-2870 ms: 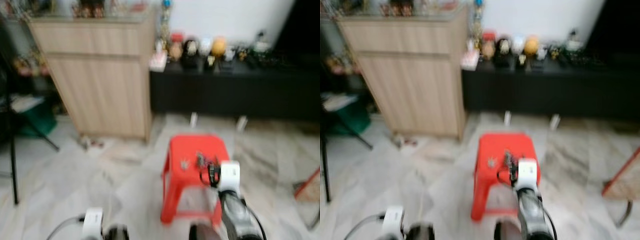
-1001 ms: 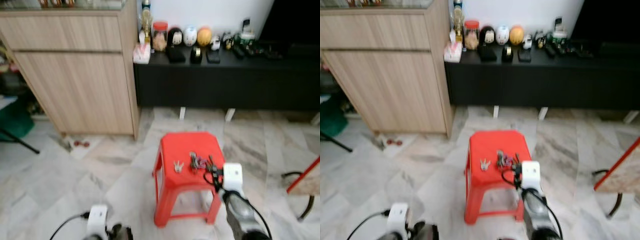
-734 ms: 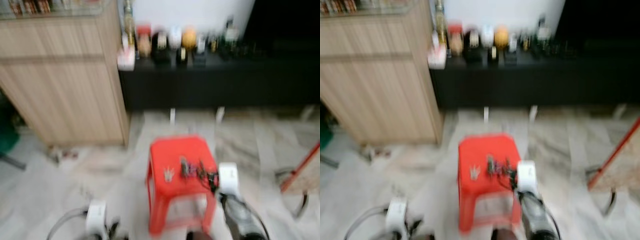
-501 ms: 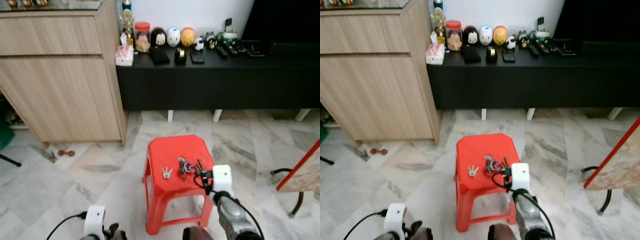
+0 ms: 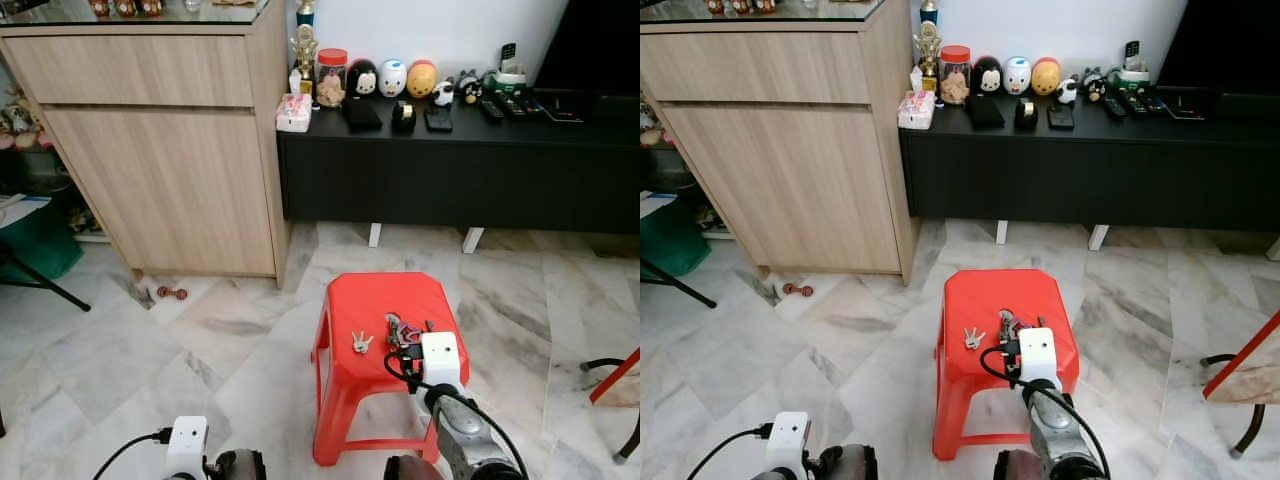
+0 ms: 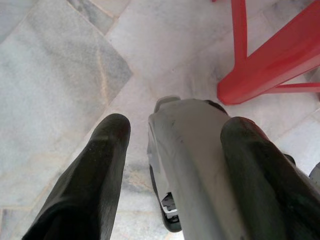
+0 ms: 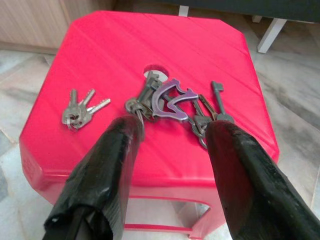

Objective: Hang keys on a hook

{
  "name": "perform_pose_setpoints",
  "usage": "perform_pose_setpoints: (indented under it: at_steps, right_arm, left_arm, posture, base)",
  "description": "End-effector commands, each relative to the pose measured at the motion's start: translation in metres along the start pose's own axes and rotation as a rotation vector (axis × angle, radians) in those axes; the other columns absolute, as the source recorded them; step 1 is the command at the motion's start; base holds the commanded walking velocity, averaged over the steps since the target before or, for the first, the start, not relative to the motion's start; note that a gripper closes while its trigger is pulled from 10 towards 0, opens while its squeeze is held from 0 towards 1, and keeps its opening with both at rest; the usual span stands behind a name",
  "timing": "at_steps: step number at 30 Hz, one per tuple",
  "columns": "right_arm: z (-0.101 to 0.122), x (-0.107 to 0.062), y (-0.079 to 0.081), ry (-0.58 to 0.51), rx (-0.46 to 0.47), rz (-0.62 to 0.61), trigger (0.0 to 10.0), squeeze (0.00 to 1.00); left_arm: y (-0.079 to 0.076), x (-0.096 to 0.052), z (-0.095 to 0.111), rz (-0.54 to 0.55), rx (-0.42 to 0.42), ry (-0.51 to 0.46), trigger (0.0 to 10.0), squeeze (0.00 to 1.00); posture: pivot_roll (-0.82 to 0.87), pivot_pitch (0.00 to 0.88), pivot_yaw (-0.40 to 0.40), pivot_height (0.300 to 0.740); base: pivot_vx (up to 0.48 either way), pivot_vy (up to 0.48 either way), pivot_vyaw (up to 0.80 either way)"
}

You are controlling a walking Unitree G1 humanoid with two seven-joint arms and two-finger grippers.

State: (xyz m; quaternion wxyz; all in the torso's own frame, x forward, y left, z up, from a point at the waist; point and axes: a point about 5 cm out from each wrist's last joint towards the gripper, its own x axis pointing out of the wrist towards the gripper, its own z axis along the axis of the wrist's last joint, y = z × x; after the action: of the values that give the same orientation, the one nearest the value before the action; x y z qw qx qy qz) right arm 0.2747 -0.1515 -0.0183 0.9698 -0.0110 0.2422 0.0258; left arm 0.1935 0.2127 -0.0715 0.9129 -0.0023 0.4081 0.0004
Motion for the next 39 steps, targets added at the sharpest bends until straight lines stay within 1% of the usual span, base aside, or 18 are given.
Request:
perform_pose_setpoints:
  at_steps: [1,3,8,13,20,39]
  right_arm:
    - [-0.0007,0.0006,0.0015,0.015,0.006,0.006,10.0,0.00]
    - [-0.0001,0.0006,0.0016,0.008,0.006,0.007,10.0,0.00]
    - [-0.0010,0.0006,-0.0001,0.020,-0.010,-0.007,10.0,0.00]
    - [-0.0006,0.0004,-0.0021,0.016,-0.006,-0.012,10.0,0.00]
    - [-0.0016,0.0001,-0.0009,0.020,-0.020,-0.013,10.0,0.00]
    - [-0.0020,-0.0002,0.0006,0.019,-0.019,-0.007,10.0,0.00]
  left_arm:
    - [-0.0012,0.0006,0.0006,-0.004,0.012,0.005,10.0,0.00]
    - [-0.0008,0.0006,0.0010,-0.004,0.012,0.004,10.0,0.00]
    - [-0.0005,0.0006,0.0012,-0.004,0.010,0.004,10.0,0.00]
    - [-0.0011,0.0010,0.0027,-0.008,0.010,-0.001,10.0,0.00]
    - [-0.0009,0.0012,0.0042,-0.007,0.012,-0.007,10.0,0.00]
    - [-0.0021,0.0013,0.0043,-0.010,0.017,-0.011,10.0,0.00]
  posture:
    - [-0.02,0.000,-0.042,0.618]
    - [-0.02,0.000,-0.042,0.618]
    - [-0.02,0.000,-0.039,0.618]
    - [-0.02,0.000,-0.036,0.618]
    - [-0.02,0.000,-0.037,0.618]
    - [-0.01,0.000,-0.044,0.618]
  base:
    - [0.000,0.000,0.00]
    - [0.000,0.000,0.00]
    - [0.240,0.000,0.00]
    - [0.256,0.000,0.00]
    - [0.280,0.000,0.00]
    - [0.287,0.000,0.00]
